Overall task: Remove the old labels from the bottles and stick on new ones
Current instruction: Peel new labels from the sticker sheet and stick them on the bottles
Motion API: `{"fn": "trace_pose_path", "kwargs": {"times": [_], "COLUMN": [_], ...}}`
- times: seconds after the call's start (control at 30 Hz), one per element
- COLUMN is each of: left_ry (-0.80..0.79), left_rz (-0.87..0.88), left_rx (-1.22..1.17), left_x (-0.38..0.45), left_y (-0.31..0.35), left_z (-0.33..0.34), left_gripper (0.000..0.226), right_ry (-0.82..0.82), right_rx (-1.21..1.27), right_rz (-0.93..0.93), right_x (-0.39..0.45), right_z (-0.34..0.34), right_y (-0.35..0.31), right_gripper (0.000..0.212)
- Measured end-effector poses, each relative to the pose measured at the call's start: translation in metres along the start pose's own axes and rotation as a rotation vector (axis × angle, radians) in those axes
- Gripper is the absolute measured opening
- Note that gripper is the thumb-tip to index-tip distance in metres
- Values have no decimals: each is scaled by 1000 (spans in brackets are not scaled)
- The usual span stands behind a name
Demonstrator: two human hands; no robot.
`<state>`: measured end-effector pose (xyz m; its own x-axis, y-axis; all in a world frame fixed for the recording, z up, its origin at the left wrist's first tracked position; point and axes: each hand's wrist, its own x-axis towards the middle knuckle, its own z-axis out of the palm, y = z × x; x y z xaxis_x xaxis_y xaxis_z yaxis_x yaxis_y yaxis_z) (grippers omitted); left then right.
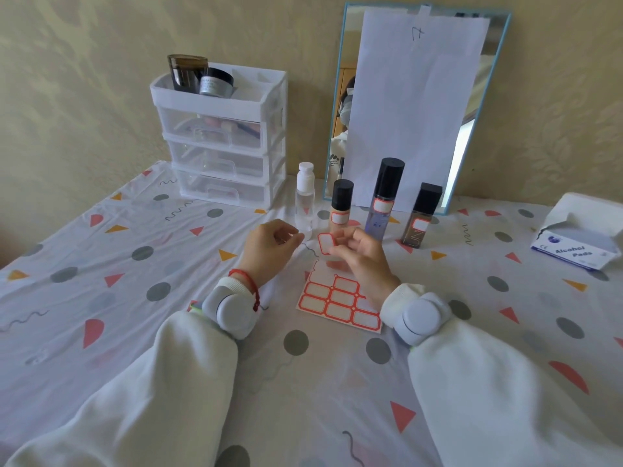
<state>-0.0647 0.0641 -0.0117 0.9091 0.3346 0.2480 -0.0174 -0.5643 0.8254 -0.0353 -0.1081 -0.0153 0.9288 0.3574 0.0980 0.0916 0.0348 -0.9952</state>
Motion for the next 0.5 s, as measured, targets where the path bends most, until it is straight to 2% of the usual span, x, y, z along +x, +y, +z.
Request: {"fn": "trace_pose_path", "kwargs": {"times": [0.13, 0.3, 0.5], "left_ry": [57, 27, -2], "left_rz": [6, -87, -104], "left_rx": [-24, -118, -150], "left_x": [17, 41, 49], "left_y": [7, 17, 15], "left_z": [2, 9, 19], "left_gripper": [30, 54, 36], "right_ry": [5, 38, 38], "right_rx": [-57, -88, -51], "right_rz": [-13, -9, -22], "right_x": [0, 3, 6], "right_z": [2, 1, 0], "right_y": [0, 3, 6], "right_gripper": [11, 12, 11]}}
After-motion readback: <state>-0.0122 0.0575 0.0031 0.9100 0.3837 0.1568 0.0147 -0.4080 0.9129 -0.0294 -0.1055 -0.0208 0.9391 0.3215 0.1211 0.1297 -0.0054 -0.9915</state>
